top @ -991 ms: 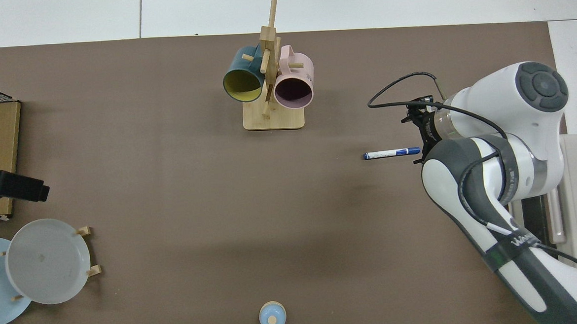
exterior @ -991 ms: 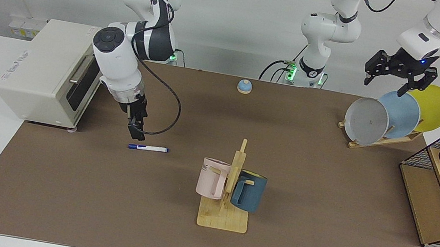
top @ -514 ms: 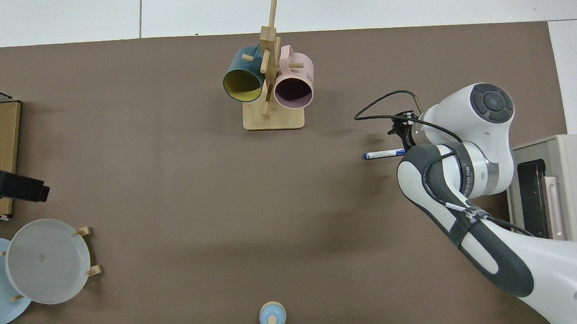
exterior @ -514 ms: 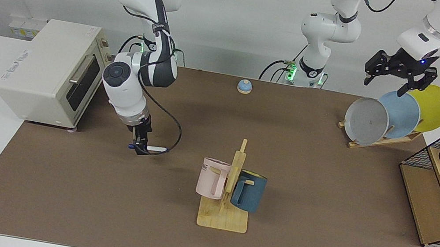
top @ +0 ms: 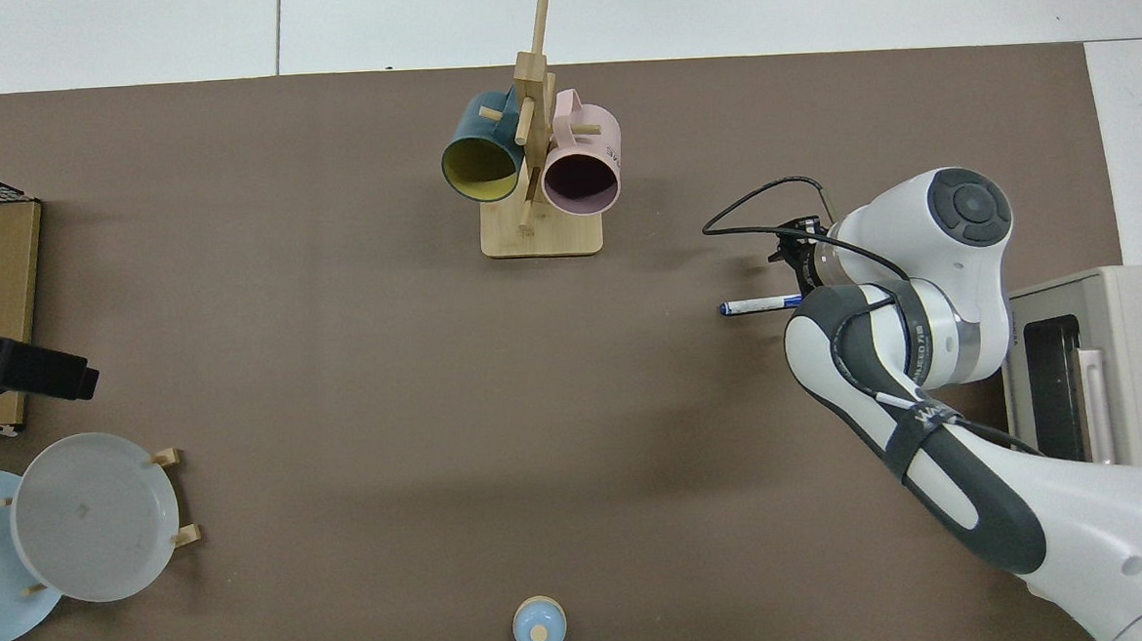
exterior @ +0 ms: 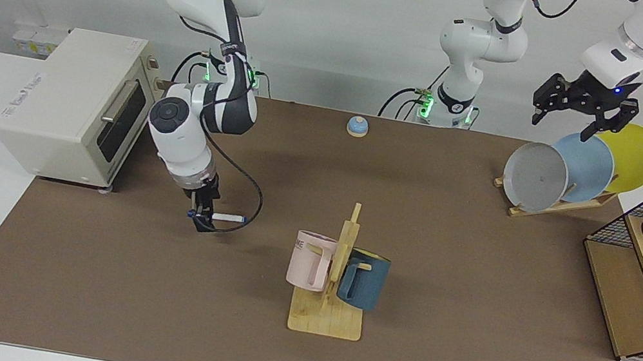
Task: Put markers into pen holder
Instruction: 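Move the right gripper over the blue-capped marker and lower it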
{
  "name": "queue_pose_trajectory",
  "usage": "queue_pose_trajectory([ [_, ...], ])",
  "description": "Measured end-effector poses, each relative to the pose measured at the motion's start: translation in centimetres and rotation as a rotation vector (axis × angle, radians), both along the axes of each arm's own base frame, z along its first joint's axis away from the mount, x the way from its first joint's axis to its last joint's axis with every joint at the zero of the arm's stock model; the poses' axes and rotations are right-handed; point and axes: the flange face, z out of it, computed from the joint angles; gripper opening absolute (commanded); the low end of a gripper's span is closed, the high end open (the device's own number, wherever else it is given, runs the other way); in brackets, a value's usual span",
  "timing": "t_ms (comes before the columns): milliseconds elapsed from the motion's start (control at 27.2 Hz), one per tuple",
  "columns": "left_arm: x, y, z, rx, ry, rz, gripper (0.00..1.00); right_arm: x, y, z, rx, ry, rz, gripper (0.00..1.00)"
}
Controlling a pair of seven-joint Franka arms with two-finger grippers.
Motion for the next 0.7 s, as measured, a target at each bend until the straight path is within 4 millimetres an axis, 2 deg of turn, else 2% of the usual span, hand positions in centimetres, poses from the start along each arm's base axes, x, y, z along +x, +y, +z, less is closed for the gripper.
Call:
queue_pose_trajectory([
  [294, 0.0, 0.0, -0.1, 0.0, 0.002, 0.0, 1.0, 0.1, -1.2, -0.9, -0.002, 0.008, 0.018, 0.96],
  [404, -0.1, 0.0, -0.1, 0.0, 0.003, 0.0, 1.0, 0.3, -1.4, -1.2, -0.002, 0.003, 0.019, 0.89],
  [514, -0.2, 0.0, -0.1, 0.0, 0.004, 0.0, 1.0, 0.3, -1.6, -1.4, -0.002, 0.004, 0.018, 0.87],
  [624, -0.3, 0.0, -0.1, 0.0, 0.004, 0.0, 1.0, 0.3, -1.7, -1.5, -0.002, 0.004, 0.017, 0.81],
  [697, -0.4, 0.0, -0.1, 0.0, 0.005, 0.0, 1.0, 0.3, -1.6, -1.5, -0.002, 0.004, 0.018, 0.73],
])
